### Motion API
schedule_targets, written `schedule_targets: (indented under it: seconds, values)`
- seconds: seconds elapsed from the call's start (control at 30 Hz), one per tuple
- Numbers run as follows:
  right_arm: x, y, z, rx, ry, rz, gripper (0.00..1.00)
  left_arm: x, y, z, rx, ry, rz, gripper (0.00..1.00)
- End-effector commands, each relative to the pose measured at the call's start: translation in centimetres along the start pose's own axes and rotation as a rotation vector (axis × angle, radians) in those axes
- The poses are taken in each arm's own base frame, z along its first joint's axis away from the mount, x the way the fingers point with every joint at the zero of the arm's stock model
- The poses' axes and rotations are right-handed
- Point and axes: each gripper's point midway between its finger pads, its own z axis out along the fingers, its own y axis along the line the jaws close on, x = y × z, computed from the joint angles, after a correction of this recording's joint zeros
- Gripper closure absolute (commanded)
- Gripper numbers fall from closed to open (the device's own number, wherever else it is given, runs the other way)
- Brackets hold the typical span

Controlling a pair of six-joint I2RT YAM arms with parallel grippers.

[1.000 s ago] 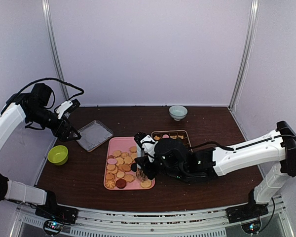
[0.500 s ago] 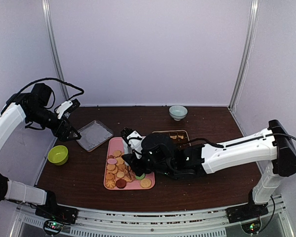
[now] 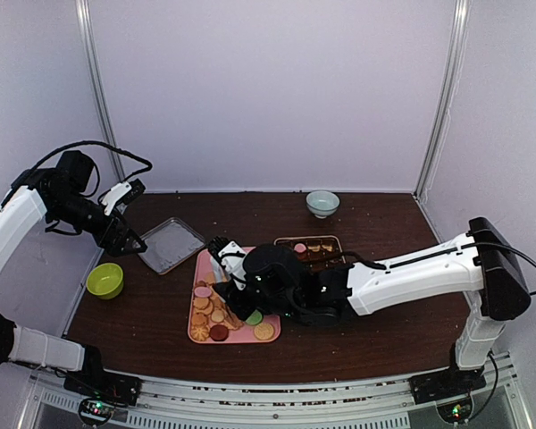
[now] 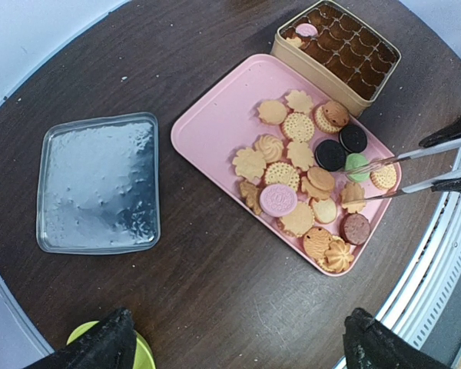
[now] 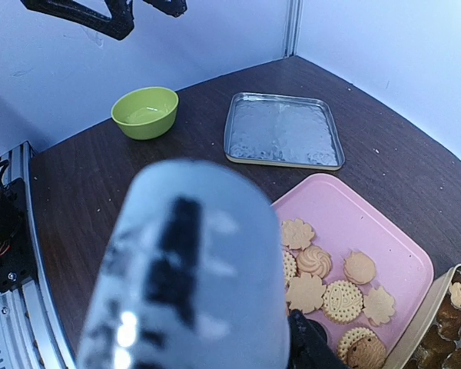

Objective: Pack the cookies
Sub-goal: Pick up the fake cookies from the plate.

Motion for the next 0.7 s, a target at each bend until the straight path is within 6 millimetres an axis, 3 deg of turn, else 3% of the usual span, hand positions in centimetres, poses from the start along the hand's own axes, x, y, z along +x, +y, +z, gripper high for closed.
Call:
schedule_targets:
  seconds: [0.0, 0.27, 0.67]
  values:
    - [1.1, 0.8, 0.8, -0.051, 0.037, 0.015, 0.6, -0.6, 0.2, -0.4, -0.014, -0.03, 0.007, 0.03]
    - [2.3, 1.3, -1.0, -0.128, 0.043, 0.082, 0.6, -0.8, 0.2, -0.6, -0.011, -0.036, 0.007, 0.03]
    - [3.4, -0.6, -3.1, -0.158, 0.02, 0.187, 0.62, -1.2, 0.0, -0.9, -0.003, -0.045, 0.002, 0.03]
